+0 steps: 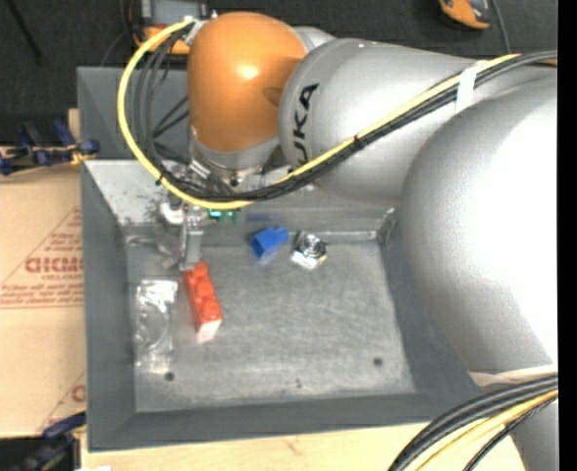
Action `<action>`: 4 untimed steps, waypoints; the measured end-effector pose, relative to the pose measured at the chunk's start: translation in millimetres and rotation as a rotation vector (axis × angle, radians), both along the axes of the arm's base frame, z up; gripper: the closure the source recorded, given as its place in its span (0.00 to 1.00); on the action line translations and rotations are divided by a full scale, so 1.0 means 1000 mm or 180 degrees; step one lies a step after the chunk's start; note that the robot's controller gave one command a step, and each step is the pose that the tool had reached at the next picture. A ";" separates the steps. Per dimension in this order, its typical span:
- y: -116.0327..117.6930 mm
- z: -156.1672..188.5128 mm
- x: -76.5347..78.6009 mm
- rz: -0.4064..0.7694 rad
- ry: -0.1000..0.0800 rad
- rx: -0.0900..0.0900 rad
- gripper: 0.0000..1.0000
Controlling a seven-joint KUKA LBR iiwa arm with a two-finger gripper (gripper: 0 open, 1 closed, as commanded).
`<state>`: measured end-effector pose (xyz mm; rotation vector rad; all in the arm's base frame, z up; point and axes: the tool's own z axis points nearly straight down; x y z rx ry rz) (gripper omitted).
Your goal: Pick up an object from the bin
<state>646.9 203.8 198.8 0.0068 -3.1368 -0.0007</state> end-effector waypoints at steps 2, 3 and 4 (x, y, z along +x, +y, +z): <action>-0.055 -0.123 -0.026 0.2345 -0.0023 0.0000 0.00; -0.053 -0.121 -0.026 0.2336 -0.0035 0.0010 1.00; -0.054 0.068 -0.012 0.2577 -0.0056 -0.0006 1.00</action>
Offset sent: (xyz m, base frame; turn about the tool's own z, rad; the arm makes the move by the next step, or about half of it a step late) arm -0.0512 0.0068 -0.0288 -0.3200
